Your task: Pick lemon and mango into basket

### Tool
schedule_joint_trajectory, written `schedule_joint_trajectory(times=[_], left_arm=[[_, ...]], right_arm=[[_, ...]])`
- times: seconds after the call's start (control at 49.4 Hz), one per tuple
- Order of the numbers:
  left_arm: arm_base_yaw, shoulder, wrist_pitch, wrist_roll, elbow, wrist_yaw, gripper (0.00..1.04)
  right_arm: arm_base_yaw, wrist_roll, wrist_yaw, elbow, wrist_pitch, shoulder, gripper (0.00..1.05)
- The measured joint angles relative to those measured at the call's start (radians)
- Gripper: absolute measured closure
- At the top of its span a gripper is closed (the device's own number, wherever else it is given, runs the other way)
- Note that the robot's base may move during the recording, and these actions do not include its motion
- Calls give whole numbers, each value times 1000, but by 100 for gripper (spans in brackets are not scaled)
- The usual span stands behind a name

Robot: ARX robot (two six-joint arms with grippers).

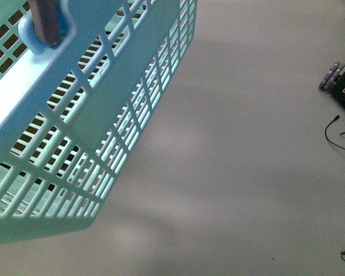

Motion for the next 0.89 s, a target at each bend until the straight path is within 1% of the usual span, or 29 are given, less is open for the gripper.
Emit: schedule_joint_trajectory(times=[0.891], left_arm=[[0, 0, 0, 0, 1, 0, 98]], right_arm=[[0, 0, 0, 0, 0, 0, 9]])
